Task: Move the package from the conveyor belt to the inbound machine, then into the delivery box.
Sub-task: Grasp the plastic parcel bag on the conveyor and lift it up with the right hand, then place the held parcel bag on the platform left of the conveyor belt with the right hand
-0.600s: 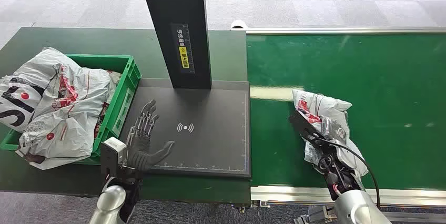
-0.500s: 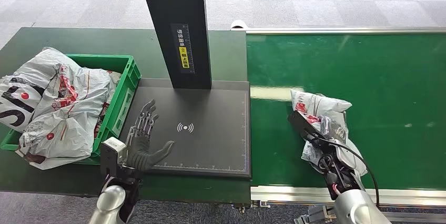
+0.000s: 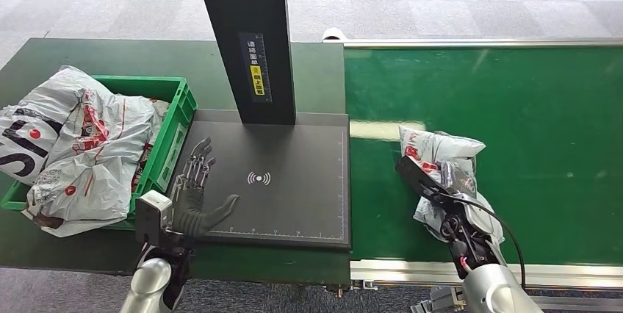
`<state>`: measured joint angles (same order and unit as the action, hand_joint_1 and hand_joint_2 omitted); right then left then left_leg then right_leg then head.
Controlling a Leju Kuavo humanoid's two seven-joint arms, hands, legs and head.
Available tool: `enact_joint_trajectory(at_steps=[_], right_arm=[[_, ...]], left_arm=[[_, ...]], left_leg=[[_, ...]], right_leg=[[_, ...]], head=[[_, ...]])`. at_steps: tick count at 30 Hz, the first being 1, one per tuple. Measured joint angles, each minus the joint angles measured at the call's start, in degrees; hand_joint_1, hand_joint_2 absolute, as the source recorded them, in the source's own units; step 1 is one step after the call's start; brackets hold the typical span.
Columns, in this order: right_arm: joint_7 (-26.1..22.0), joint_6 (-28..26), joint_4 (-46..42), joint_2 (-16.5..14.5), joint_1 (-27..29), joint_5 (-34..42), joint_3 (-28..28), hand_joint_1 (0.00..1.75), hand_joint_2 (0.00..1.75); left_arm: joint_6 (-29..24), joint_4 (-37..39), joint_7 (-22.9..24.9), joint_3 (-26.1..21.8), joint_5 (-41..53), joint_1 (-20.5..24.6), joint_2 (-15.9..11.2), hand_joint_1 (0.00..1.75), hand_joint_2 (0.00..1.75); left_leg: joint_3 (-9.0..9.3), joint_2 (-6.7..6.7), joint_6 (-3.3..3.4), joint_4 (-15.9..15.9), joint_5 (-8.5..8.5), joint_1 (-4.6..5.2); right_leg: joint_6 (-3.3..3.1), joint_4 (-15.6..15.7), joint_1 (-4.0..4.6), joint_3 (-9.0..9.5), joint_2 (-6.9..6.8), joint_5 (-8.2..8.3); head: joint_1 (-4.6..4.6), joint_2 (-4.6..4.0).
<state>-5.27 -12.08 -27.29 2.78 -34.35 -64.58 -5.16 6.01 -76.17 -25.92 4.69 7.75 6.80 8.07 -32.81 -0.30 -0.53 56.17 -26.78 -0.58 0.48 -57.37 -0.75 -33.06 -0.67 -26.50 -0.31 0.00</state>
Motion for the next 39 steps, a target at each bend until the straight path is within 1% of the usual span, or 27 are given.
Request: enact_joint_trajectory(at_steps=[2, 4, 9, 15, 18, 22, 26, 30, 34, 39], right_arm=[[-1.1, -1.1, -0.3, -0.1, 0.0, -0.4, 0.0, 1.75, 1.75], [-1.9, -3.5, -0.8, -0.2, 0.1, -0.4, -0.1, 1.75, 1.75], [-5.7, -11.8, -5.1, -0.9, 1.2, 2.5, -1.8, 1.75, 1.75], [-13.4, -19.6, -17.4, -2.8, 5.4, 9.4, -4.9, 1.75, 1.75], [-16.8, -22.2, -25.1, -4.1, 8.0, 13.5, -5.7, 1.75, 1.75], [-18.6, -23.5, -32.7, -5.2, 10.3, 15.8, -6.0, 1.75, 1.75], [-23.0, -24.8, -38.9, -6.1, 12.4, 20.9, -5.8, 1.75, 1.75], [-25.7, -24.3, -45.2, -7.0, 14.3, 23.2, -4.4, 1.75, 1.75], [-27.8, -22.1, -49.3, -7.4, 15.7, 22.6, 0.1, 1.75, 1.75], [-27.8, -21.3, -50.8, -7.6, 16.0, 21.1, 9.0, 1.75, 1.75]], left_arm=[[0.0, -0.2, 0.0, -0.1, 0.0, -0.2, 0.0, 0.00, 1.75], [0.0, -0.6, 0.0, -0.1, -0.1, -0.7, 0.0, 0.00, 1.75], [0.3, -1.3, 0.0, -0.2, -0.4, -1.4, 0.2, 0.00, 1.75], [0.7, -1.2, -0.1, -0.2, -0.4, -1.2, 0.7, 0.00, 1.75], [0.8, -0.8, -0.2, -0.1, -0.4, -0.5, 0.9, 0.00, 1.75], [1.0, 0.0, -0.3, -0.1, -0.4, 0.3, 1.0, 0.00, 1.75], [1.0, 0.8, -0.6, 0.1, -0.5, 1.0, 1.1, 0.00, 1.75], [0.6, 1.7, -1.1, 0.4, -0.6, 1.8, 1.1, 0.00, 1.75], [0.0, 2.3, -1.9, 0.6, -1.3, 2.3, 1.0, 0.00, 1.75], [0.0, 3.0, -2.3, 1.0, -2.0, 2.9, 0.8, 0.00, 1.75]], left_leg=[[0.00, 0.01, 0.00, 0.0, 0.00, 0.00], [0.00, 0.01, 0.00, 0.0, 0.00, 0.00], [-0.02, 0.00, 0.00, 0.0, 0.00, 0.00], [-0.04, -0.01, 0.00, 0.0, -0.01, 0.00], [-0.04, 0.00, -0.01, 0.0, -0.01, 0.00], [-0.03, 0.03, 0.00, 0.0, 0.00, 0.00], [-0.03, 0.01, 0.00, 0.0, 0.00, 0.00], [-0.03, 0.03, 0.00, 0.0, 0.00, 0.00], [-0.02, 0.13, -0.01, 0.0, -0.01, 0.00], [0.01, 0.23, -0.01, 0.0, 0.00, -0.02]], right_leg=[[0.00, 0.0, 0.00, 0.00, 0.00, 0.00], [0.00, 0.0, 0.00, -0.02, 0.00, 0.00], [0.00, 0.0, 0.00, -0.04, -0.01, 0.00], [0.00, 0.0, 0.00, -0.07, 0.00, 0.00], [0.00, 0.0, 0.00, -0.08, 0.00, 0.00], [0.00, 0.0, 0.00, -0.07, 0.01, 0.00], [0.00, 0.0, 0.00, -0.07, 0.01, 0.00], [0.00, 0.0, 0.00, -0.07, 0.01, 0.00], [0.00, 0.0, 0.00, -0.07, 0.10, 0.00], [-0.01, 0.0, 0.02, -0.07, 0.13, 0.00]], head=[[0.00, -0.01], [0.00, -0.01], [-0.01, -0.01], [-0.02, -0.01], [-0.01, 0.00], [0.00, -0.01], [0.00, -0.01], [-0.01, -0.01], [-0.01, -0.01], [-0.01, -0.01]])
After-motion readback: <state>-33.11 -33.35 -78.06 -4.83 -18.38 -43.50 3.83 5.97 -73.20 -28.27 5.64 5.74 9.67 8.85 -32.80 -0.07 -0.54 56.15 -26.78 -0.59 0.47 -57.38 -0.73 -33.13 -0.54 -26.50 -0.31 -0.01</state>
